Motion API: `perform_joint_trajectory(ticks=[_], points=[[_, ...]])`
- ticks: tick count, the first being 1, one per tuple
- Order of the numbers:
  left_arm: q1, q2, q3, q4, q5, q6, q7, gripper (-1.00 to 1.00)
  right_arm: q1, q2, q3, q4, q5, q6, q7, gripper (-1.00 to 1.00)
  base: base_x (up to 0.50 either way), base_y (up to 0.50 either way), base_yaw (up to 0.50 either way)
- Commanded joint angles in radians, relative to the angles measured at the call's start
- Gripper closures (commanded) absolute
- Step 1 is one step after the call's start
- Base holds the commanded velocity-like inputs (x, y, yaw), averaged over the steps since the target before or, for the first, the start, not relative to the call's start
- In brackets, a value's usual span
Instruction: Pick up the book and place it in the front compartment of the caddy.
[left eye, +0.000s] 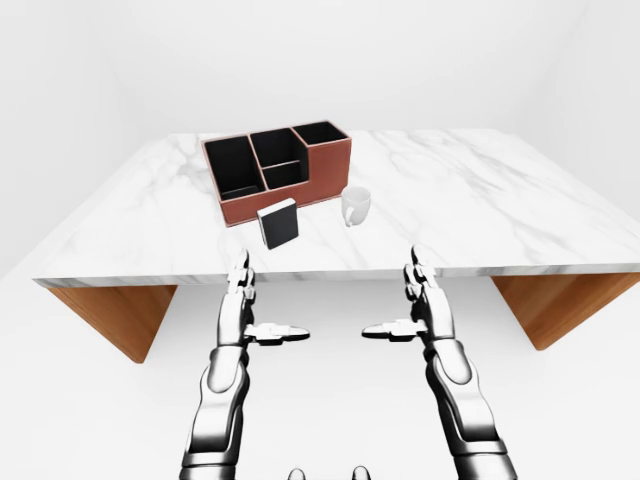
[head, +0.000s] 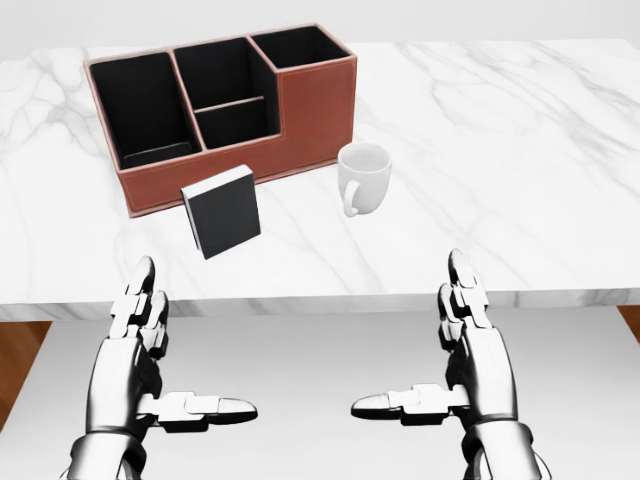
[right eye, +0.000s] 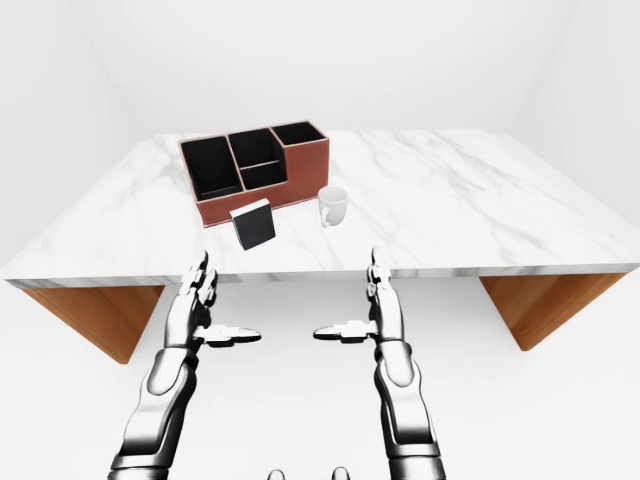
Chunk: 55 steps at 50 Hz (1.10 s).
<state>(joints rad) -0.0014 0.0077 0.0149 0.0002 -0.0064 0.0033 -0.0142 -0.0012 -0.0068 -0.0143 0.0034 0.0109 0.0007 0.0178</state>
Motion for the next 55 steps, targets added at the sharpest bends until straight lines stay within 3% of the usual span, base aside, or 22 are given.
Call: perform_joint_trajectory(ticks=[1, 10, 15, 17, 40, 55], points=[[-0.007, 0.013, 0.025, 0.010, -0.007, 0.004, -0.020, -1.00, -0.003, -0.011, -0.023, 0.006, 0.019, 0.012, 0.027, -1.00, 0.00, 0.00, 0.00], [-0.010, 0.017, 0.028, 0.010, 0.003, 0.015, -0.019, -1.00, 0.003, -0.011, -0.021, -0.015, 0.010, 0.023, 0.021, -1.00, 0.00, 0.00, 0.00], [0.004, 0.019, 0.027, -0.062, 0.007, 0.069, -0.026, -1.00, 0.013, -0.010, -0.018, -0.056, 0.006, 0.054, 0.019, -1.00, 0.00, 0.00, 0.00], [0.010, 0.019, 0.027, -0.089, 0.008, 0.084, -0.030, -1.00, 0.020, -0.010, -0.016, -0.103, 0.006, 0.087, 0.019, -1.00, 0.00, 0.00, 0.00], [0.015, 0.036, 0.073, -0.315, 0.009, 0.084, -0.065, -1.00, 0.050, -0.012, -0.029, -0.478, 0.007, 0.087, 0.031, -1.00, 0.00, 0.00, 0.00], [0.010, 0.042, 0.103, -0.428, 0.001, 0.084, -0.082, -1.00, 0.048, -0.015, -0.050, -0.561, 0.021, 0.087, 0.045, -1.00, 0.00, 0.00, 0.00]])
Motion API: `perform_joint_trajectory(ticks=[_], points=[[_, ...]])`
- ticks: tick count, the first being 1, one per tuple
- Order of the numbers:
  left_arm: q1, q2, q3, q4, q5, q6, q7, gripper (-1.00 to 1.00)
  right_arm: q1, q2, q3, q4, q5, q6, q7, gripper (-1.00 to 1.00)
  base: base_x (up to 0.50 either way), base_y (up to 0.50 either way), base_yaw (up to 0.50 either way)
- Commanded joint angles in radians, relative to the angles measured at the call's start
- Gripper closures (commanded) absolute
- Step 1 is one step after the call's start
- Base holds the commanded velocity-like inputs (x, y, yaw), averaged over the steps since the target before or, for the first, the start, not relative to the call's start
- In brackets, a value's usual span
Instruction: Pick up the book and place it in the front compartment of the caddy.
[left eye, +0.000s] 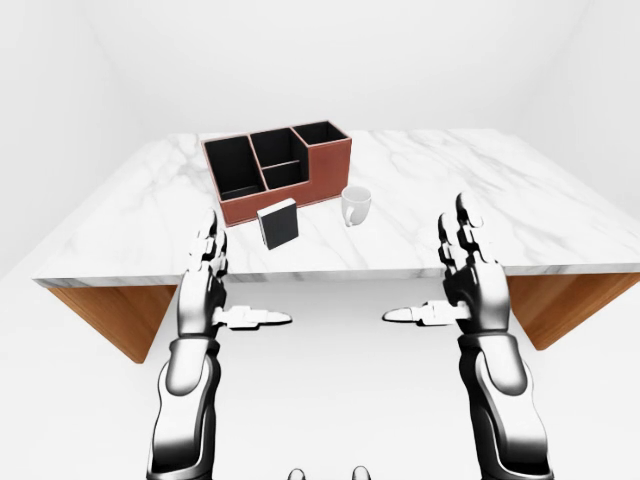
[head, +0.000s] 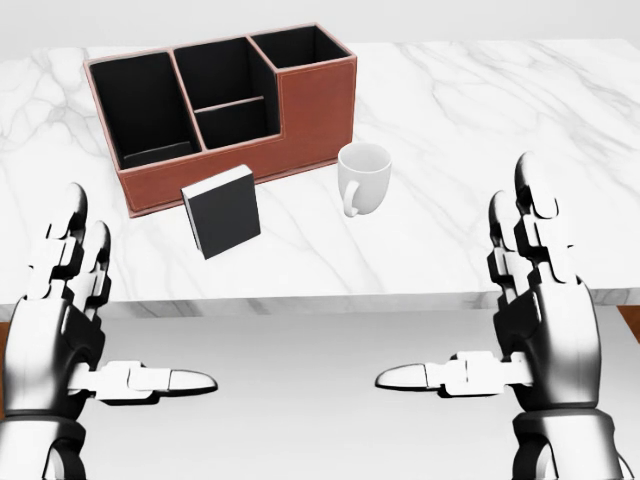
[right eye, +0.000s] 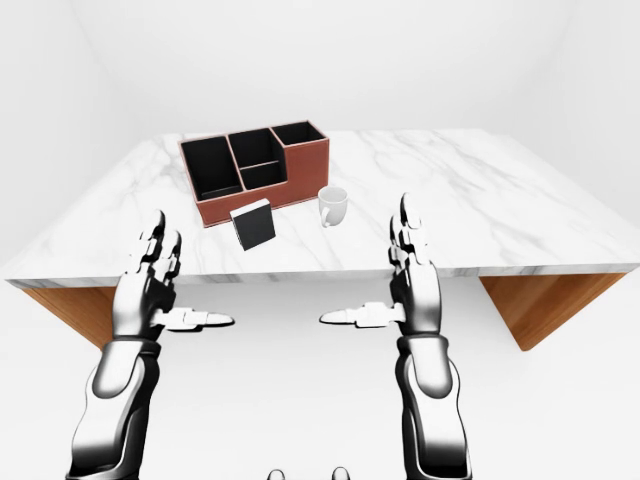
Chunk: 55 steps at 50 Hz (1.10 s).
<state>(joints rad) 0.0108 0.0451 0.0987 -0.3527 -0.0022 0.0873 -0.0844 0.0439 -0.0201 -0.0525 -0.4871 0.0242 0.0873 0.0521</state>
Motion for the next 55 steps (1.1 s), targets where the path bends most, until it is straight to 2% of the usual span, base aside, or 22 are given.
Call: perform_joint_trajectory(ticks=[1, 32, 37, 55], points=[[-0.002, 0.005, 0.020, -0.081, -0.004, 0.000, -0.012, -1.00, 0.002, 0.001, -0.018, -0.075, 0.017, 0.000, 0.010, -1.00, 0.00, 0.00, 0.00], [0.007, -0.001, 0.016, -0.109, -0.002, 0.000, -0.019, -1.00, 0.017, -0.001, 0.007, -0.095, -0.011, 0.000, 0.018, -1.00, 0.00, 0.49, 0.00], [0.008, -0.001, 0.015, -0.111, -0.001, 0.000, -0.020, -1.00, -0.002, 0.001, -0.004, -0.069, -0.016, 0.000, -0.007, -1.00, 0.00, 0.00, 0.00], [0.009, -0.001, 0.013, -0.104, 0.000, 0.000, -0.020, -1.00, 0.012, 0.004, -0.004, -0.116, 0.025, 0.000, 0.012, -1.00, 0.06, 0.00, 0.00]])
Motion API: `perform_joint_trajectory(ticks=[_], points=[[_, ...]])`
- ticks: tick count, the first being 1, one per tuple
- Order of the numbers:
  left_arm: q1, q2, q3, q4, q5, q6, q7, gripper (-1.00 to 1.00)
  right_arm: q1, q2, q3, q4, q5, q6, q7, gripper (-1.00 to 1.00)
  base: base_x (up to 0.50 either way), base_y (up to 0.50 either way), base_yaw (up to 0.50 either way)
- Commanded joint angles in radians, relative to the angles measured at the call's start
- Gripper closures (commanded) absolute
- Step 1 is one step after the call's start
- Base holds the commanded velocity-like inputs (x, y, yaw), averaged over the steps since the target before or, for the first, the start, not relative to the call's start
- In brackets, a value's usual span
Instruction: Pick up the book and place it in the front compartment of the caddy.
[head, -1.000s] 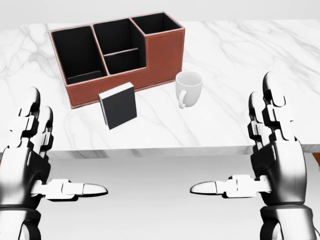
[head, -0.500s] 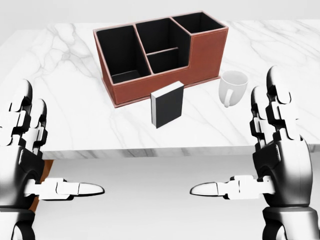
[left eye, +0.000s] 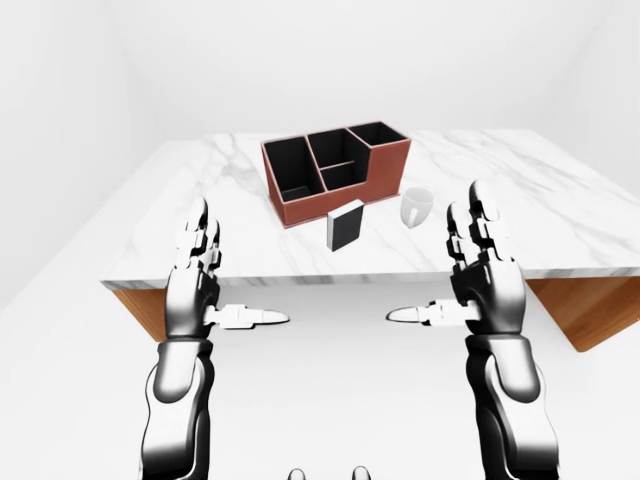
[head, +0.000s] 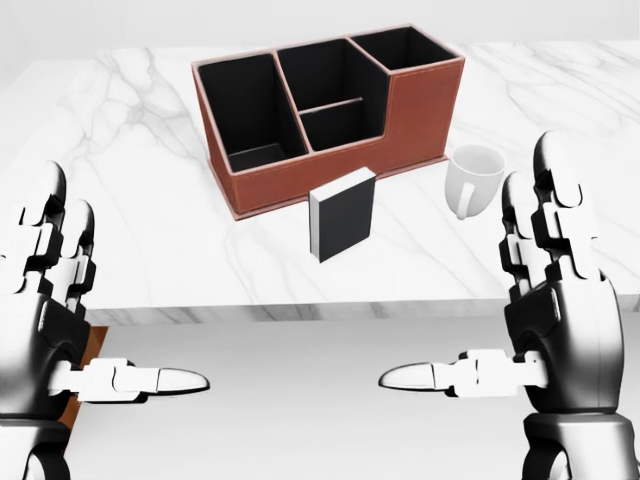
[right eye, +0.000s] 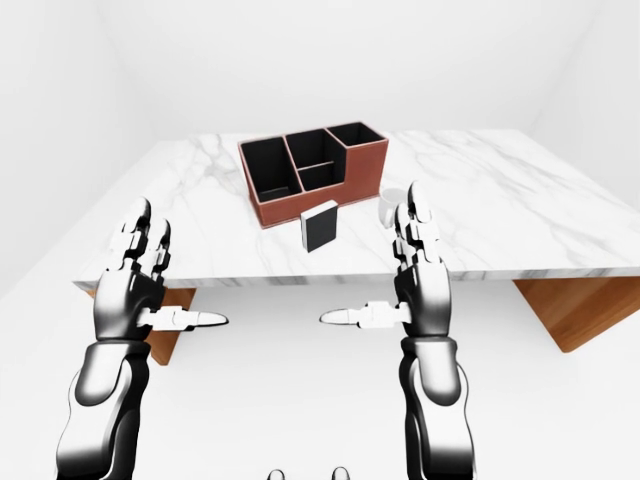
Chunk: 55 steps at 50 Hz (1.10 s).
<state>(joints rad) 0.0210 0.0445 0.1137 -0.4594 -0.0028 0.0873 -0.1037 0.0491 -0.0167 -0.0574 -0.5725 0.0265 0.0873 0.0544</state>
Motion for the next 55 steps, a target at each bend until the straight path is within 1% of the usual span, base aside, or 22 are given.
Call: perform_joint_trajectory(ticks=[1, 32, 44, 49, 55], points=[[-0.001, -0.001, -0.002, 0.004, 0.000, 0.000, -0.001, -1.00, 0.006, 0.000, 0.002, -0.030, 0.022, 0.000, 0.010, -1.00, 0.50, 0.00, 0.00], [-0.006, -0.002, 0.008, -0.036, -0.025, 0.000, 0.007, -1.00, 0.003, -0.003, -0.001, -0.033, 0.014, 0.000, 0.014, -1.00, 0.50, 0.00, 0.00], [-0.011, 0.002, 0.016, -0.047, -0.034, 0.000, 0.010, -1.00, 0.009, -0.002, 0.016, -0.023, -0.004, 0.000, 0.017, -1.00, 0.50, 0.00, 0.00], [-0.013, 0.003, 0.017, -0.052, -0.035, 0.000, 0.011, -1.00, 0.010, 0.000, 0.023, -0.026, -0.015, 0.000, 0.014, -1.00, 0.38, 0.00, 0.00], [-0.011, 0.002, 0.017, -0.054, -0.036, 0.000, 0.010, -1.00, 0.007, -0.001, 0.028, -0.012, -0.035, 0.000, 0.007, -1.00, 0.00, 0.00, 0.00]])
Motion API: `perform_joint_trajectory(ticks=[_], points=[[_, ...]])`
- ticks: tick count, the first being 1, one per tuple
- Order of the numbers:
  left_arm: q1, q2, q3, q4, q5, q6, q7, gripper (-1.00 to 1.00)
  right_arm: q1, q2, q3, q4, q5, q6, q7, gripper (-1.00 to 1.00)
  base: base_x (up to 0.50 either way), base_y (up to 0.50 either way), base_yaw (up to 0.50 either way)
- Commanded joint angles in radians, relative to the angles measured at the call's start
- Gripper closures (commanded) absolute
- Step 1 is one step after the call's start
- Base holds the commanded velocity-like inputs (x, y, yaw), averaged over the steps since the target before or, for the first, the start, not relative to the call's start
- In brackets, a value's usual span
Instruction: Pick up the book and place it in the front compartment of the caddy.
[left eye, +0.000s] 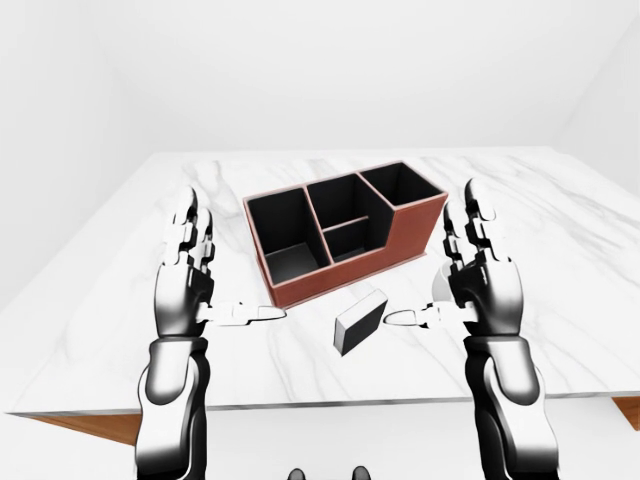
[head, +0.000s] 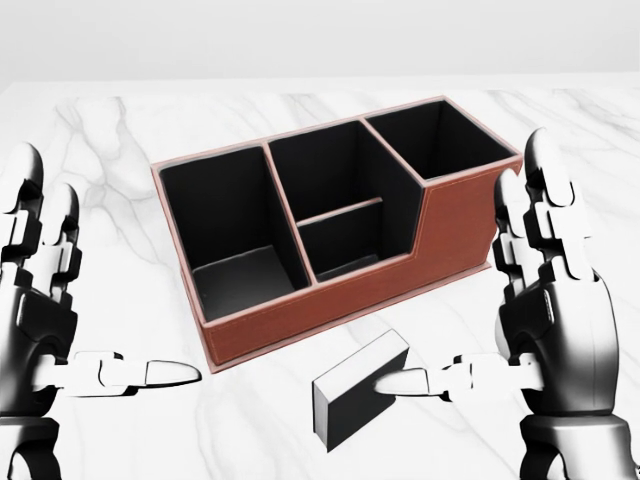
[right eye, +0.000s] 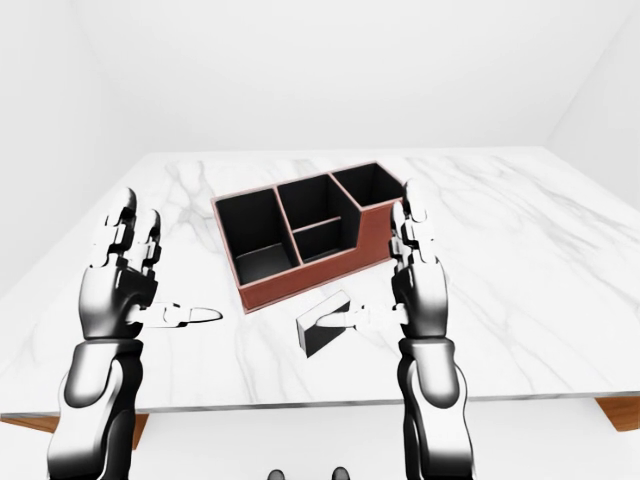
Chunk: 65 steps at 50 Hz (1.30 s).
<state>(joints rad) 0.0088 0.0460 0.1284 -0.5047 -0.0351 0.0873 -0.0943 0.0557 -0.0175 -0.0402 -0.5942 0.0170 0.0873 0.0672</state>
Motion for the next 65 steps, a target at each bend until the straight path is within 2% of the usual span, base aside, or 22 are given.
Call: perform_joint_trajectory(ticks=[1, 6, 28, 65], points=[[0.001, 0.000, 0.002, -0.008, -0.004, 0.000, 0.001, -1.00, 0.002, 0.001, 0.012, 0.006, -0.025, 0.000, -0.004, -1.00, 0.00, 0.00, 0.00], [0.004, -0.001, -0.001, -0.015, -0.003, 0.000, 0.001, -1.00, 0.015, 0.006, 0.004, -0.034, 0.022, 0.000, 0.023, -1.00, 0.09, 0.00, 0.00], [0.003, 0.001, 0.003, -0.017, -0.007, 0.000, 0.000, -1.00, 0.008, 0.003, 0.008, -0.015, 0.003, 0.000, 0.008, -1.00, 0.50, 0.00, 0.00], [-0.005, 0.008, 0.018, -0.044, -0.012, 0.000, -0.012, -1.00, 0.007, -0.003, 0.018, -0.066, -0.048, 0.000, 0.034, -1.00, 0.00, 0.00, 0.00]])
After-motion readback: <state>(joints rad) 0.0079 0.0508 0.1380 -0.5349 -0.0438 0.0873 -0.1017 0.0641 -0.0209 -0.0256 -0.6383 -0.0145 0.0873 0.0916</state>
